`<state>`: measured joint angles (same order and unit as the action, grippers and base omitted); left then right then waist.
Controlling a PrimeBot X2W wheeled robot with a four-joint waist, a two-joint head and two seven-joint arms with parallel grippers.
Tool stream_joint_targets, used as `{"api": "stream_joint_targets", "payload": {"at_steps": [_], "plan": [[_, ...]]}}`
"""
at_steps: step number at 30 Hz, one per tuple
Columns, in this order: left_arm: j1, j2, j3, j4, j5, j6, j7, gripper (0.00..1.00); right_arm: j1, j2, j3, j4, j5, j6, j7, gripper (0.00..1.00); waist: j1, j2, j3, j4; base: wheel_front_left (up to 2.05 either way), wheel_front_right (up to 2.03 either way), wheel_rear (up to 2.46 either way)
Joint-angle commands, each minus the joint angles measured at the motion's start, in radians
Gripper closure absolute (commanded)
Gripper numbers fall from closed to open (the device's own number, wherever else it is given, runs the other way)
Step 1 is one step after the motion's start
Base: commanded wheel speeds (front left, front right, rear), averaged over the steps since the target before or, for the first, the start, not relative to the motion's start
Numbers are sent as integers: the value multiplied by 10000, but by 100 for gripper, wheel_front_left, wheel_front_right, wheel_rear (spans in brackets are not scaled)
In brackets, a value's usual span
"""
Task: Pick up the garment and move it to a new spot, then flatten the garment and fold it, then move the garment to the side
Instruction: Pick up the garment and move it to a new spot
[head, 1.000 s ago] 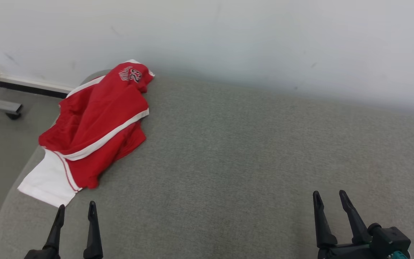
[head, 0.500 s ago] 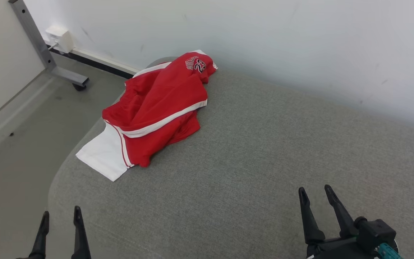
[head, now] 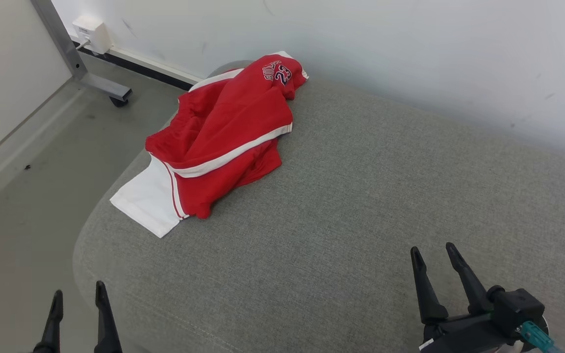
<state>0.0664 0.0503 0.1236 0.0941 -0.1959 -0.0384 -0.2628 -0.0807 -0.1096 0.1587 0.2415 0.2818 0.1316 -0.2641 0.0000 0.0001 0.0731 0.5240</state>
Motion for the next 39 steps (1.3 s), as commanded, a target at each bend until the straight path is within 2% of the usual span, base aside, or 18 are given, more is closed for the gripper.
{"api": "stream_joint_targets", "payload": {"at_steps": [1, 8, 17, 18, 25, 32, 39], "plan": [[-333, -1, -19, 72, -141, -107, -32, 0, 50, -85, -90, -51, -15, -17, -7, 0, 0, -1, 69, -21, 0, 0, 0], [-1803, 295, 34, 663, -149, -518, -32, 0, 215, -207, -600, -363, -301, -17, -7, 0, 0, -1, 470, -191, 0, 0, 0], [-4784, 1199, 515, 1506, -624, -747, -32, 0, -325, -709, -1166, -1007, -674, -19, 38, 0, 0, -1, 2078, -1704, 0, 0, 0], [-5380, 1483, 594, 1835, -760, -785, -19, 0, -417, -795, -1306, -1160, -694, -17, 39, 0, 0, -1, 2432, -2052, 0, 0, 0], [-7239, 2440, 628, 2982, -1038, -833, 437, 0, -635, -921, -1729, -1452, -749, -17, 35, 0, 0, -1, 3245, -2879, 0, 0, 0], [-8124, 3254, 381, 4392, -1192, -895, 1238, 0, -843, -800, -1869, -1630, -845, -19, 17, 0, 0, -1, 3606, -3414, 0, 0, 0], [-8364, 3716, -56, 5874, -1585, -911, 2235, 0, -850, -778, -1965, -1566, -807, -17, -4, 0, 0, -1, 3627, -3648, 0, 0, 0]]}}
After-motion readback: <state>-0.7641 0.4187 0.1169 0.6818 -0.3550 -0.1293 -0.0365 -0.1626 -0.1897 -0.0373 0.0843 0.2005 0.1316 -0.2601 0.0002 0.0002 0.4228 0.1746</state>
